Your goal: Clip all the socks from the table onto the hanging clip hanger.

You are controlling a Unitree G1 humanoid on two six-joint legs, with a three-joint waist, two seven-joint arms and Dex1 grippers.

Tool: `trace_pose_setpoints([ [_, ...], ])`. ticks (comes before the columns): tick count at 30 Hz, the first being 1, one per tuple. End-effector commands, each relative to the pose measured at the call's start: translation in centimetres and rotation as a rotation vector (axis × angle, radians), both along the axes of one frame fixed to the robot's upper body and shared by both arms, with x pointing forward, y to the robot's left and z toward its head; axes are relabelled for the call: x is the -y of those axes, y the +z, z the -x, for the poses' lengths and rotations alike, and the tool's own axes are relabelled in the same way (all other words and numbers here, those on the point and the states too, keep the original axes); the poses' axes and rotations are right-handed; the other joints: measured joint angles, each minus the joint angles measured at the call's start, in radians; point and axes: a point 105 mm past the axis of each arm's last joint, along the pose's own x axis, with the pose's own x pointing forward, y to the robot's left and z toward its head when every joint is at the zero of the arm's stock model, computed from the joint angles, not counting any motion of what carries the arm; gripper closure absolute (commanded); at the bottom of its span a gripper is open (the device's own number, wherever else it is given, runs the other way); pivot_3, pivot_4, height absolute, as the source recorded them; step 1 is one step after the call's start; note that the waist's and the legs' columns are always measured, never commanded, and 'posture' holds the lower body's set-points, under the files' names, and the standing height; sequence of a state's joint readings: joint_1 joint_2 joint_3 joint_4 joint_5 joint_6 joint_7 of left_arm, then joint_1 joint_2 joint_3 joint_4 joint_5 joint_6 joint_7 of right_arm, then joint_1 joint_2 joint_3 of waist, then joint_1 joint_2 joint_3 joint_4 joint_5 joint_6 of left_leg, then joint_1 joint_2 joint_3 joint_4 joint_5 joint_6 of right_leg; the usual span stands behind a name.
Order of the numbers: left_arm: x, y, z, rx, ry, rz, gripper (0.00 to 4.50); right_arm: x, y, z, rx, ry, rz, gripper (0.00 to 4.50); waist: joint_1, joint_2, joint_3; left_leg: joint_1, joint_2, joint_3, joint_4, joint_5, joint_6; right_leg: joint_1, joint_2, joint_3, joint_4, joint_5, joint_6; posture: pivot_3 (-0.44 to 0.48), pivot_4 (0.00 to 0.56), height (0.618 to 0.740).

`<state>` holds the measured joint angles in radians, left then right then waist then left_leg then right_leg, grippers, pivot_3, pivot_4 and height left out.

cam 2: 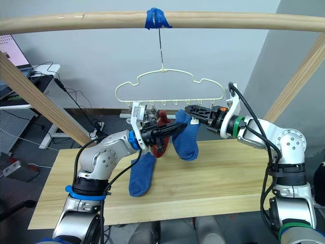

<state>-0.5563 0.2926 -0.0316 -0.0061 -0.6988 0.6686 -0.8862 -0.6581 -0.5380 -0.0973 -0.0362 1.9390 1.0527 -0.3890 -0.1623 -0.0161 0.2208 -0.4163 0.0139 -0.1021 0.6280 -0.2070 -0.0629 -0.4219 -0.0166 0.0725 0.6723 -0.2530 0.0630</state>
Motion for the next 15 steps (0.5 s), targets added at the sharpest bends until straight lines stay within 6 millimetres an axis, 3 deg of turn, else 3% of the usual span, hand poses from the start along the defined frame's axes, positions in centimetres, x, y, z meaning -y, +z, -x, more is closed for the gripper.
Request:
trace_pose_setpoints([
  [1,0.1,1.3,0.2,0.065,-0.013,0.017,4.50,1.4,1.7,0.8,0.074,-0.025,-0.033,0.25,0.000,0.000,0.000,0.000,0.000,0.000,0.000,0.000,0.000,0.000,0.000,0.000,0.000,0.000,0.000,-0.192,0.179,0.740],
  [2,0.1,1.3,0.2,0.070,-0.012,0.015,4.50,2.1,1.8,0.9,0.083,-0.054,-0.025,0.03,0.001,0.000,0.000,0.000,0.000,0.000,0.000,0.000,0.000,0.000,0.000,0.000,0.000,0.000,0.000,-0.202,0.182,0.740],
  [6,0.4,0.9,0.0,0.089,-0.006,-0.013,4.50,5.9,0.3,2.8,0.122,-0.163,0.128,0.03,0.021,0.000,0.000,-0.001,0.000,0.000,0.000,0.000,0.000,0.000,0.000,0.000,-0.003,0.000,0.000,-0.221,0.186,0.740],
  [10,-0.1,0.7,-0.1,0.085,-0.009,-0.023,3.45,6.6,-0.9,4.0,0.257,-0.206,0.352,0.00,0.017,0.000,0.000,-0.003,0.000,0.002,-0.001,0.000,0.000,0.001,0.000,0.000,-0.009,0.001,0.002,-0.240,0.190,0.740],
  [15,-0.6,0.4,-0.3,0.076,-0.010,-0.043,2.12,6.5,-1.6,4.2,0.350,-0.250,0.434,0.00,0.014,0.000,0.000,-0.001,0.001,0.004,-0.001,0.000,0.000,0.001,0.000,0.002,-0.009,0.002,0.004,-0.247,0.188,0.740],
])
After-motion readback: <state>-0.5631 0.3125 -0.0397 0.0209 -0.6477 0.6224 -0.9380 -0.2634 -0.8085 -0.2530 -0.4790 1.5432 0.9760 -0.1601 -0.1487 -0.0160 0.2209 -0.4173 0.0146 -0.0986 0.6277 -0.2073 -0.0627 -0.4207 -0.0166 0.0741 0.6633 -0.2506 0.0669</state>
